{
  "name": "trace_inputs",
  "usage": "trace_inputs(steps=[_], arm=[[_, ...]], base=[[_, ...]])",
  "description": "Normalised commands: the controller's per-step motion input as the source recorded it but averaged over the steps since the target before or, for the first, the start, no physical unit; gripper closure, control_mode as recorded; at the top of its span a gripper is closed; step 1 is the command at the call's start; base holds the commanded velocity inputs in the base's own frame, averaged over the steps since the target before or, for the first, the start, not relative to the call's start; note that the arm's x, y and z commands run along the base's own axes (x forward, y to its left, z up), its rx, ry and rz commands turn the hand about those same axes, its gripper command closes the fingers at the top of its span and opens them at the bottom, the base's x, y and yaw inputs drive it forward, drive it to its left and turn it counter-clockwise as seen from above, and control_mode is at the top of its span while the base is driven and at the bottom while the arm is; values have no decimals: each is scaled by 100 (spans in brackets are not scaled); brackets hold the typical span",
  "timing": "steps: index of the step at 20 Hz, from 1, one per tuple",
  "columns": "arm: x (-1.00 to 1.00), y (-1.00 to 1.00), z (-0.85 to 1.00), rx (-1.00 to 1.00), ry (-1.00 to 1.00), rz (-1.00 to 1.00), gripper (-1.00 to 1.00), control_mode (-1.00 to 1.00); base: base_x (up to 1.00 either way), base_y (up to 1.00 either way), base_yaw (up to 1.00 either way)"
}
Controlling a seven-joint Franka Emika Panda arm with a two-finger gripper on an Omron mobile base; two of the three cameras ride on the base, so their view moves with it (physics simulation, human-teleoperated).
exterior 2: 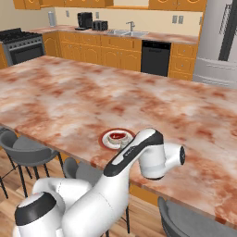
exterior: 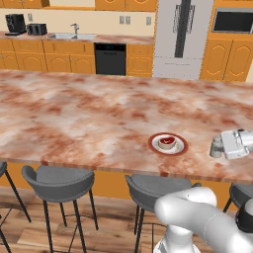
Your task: Retrieve the shaker from the cabinet and place it next the steak on a plate on the dining table.
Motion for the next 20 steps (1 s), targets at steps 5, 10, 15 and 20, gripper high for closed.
trace_inputs(steps=[5, 10, 15, 20], arm=[[30, 0, -25, 0, -1, 0, 100, -100], [31, -13, -7, 6, -3, 0, 100, -100], [27, -10, -16, 15, -5, 0, 100, -100], [31, 0, -20, 5, -6, 0, 100, -100]], base=[[0, 0, 0], [0, 0, 0], [0, 0, 0], [0, 0, 0]])
